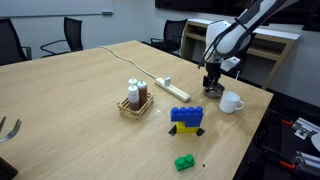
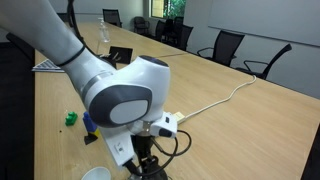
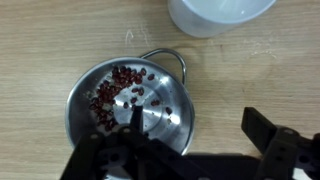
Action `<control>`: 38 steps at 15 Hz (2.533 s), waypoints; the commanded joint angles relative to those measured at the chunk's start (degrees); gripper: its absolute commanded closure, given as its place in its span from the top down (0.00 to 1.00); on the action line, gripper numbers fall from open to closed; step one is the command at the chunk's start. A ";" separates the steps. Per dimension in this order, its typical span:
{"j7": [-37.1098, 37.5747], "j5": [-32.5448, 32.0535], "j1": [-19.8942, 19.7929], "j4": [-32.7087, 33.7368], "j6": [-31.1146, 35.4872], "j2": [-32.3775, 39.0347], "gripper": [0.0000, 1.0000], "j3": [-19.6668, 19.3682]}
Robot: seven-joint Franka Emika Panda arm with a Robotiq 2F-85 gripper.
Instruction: Move the pot to the left
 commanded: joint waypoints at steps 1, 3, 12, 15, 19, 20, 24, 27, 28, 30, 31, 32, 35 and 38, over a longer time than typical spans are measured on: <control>2.97 -3.18 1.89 2.11 4.52 2.95 1.00 -1.37; 4.00 -4.57 2.55 3.26 5.51 4.61 1.00 -1.81; 11.79 -9.23 6.42 2.81 5.77 5.26 0.57 -5.59; 13.75 -10.12 7.36 2.79 5.44 5.12 0.38 -6.20; 21.85 -14.82 11.06 2.67 5.13 4.99 0.10 -10.50; 23.49 -15.63 11.62 2.73 4.50 4.90 0.02 -11.22; 28.18 -17.58 13.28 2.75 3.10 4.31 0.00 -13.14; 29.33 -18.33 13.62 2.76 2.57 3.70 0.01 -13.52; 28.83 -17.90 13.29 2.83 2.24 3.28 0.01 -13.00; 28.25 -17.75 13.15 2.98 1.85 2.42 0.01 -12.43; 27.24 -17.28 12.84 3.12 1.48 1.97 0.01 -11.66; 25.19 -16.69 12.24 3.12 1.73 1.35 0.01 -10.33; 21.74 -17.27 12.45 3.88 1.61 0.54 0.01 -7.87; 16.02 -17.32 12.41 5.30 0.49 0.31 0.01 -4.64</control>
